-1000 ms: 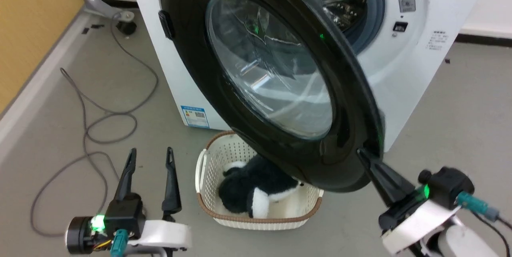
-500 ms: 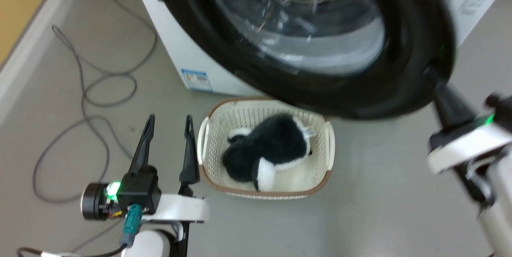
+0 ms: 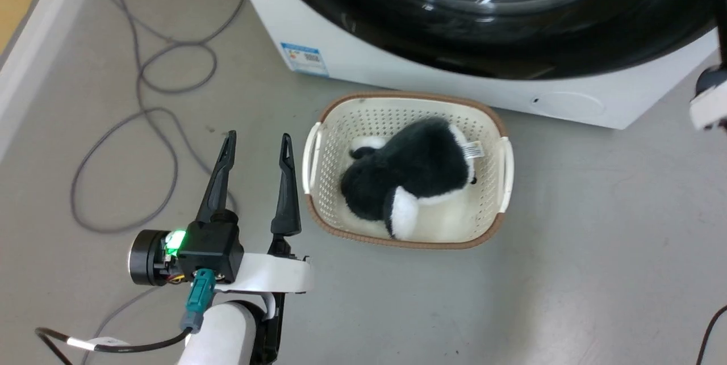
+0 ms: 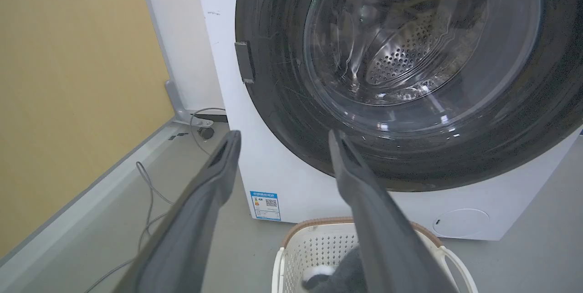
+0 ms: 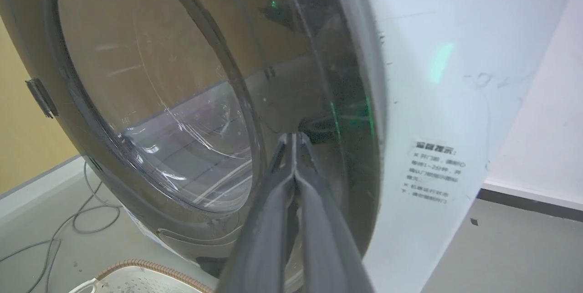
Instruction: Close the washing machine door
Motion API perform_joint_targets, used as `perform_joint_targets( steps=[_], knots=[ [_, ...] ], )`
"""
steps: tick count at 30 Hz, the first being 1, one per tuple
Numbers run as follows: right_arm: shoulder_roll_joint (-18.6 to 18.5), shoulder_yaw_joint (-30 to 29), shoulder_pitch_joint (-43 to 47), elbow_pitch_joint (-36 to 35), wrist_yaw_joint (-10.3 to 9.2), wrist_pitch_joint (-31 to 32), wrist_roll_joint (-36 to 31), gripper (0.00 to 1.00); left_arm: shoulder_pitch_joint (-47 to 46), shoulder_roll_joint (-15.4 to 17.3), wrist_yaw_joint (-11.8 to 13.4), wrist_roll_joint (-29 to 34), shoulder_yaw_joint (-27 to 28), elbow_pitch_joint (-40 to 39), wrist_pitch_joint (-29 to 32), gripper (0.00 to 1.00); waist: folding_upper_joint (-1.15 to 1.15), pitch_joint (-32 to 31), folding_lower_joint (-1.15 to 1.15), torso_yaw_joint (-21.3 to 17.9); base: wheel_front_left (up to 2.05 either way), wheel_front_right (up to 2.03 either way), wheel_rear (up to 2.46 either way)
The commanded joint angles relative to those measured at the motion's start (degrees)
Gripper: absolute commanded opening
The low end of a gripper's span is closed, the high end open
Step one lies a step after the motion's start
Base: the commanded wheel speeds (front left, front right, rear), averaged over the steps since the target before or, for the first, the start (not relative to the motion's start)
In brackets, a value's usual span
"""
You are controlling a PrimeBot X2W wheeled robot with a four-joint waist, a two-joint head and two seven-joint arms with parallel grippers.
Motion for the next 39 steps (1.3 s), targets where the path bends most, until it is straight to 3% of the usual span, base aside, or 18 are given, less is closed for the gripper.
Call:
perform_joint_targets(
  steps=[1,10,14,19,29,39],
  knots=[
    [-0.61,-0.03,-1.53,1.02,-0.06,-0.25,-0.18,0.0,-0.86,-0.08,0.35,-0.4,-0.11,-0.09,-0.25,1.0,0.0,0.49,-0.01,0.57,0.0,0.0,0.0],
    [0.03,-1.81,-4.6,7.23,-0.06,-0.25,-3.41,0.0,-0.62,-0.13,1.34,-1.09,-0.04,0.44,-0.25,1.0,0.0,-0.74,-0.01,0.75,0.0,0.0,0.0],
    [0.89,-2.52,-3.03,5.01,-0.06,-0.25,-3.35,0.0,-0.18,-0.13,1.37,-0.77,0.47,0.76,-0.25,1.0,0.0,-2.03,-0.01,-0.04,0.0,0.0,0.0],
    [2.51,-5.53,2.95,-2.74,-0.06,-0.25,-6.31,0.0,0.91,-0.13,1.33,0.05,1.78,1.43,-0.25,1.0,0.0,-5.62,-0.01,-2.21,0.0,0.0,0.0],
    [11.53,-12.19,19.88,-19.9,-0.06,-0.25,-17.88,0.0,4.28,0.42,1.03,1.73,4.63,3.42,-0.25,1.0,0.0,-13.87,-0.01,-7.81,0.0,0.0,0.0],
    [20.25,-14.95,33.62,-24.6,-0.06,-0.25,-19.77,0.0,8.71,1.13,0.96,2.4,6.0,4.11,-0.25,1.0,0.0,-18.25,-0.01,-11.78,0.0,0.0,0.0]
  ],
)
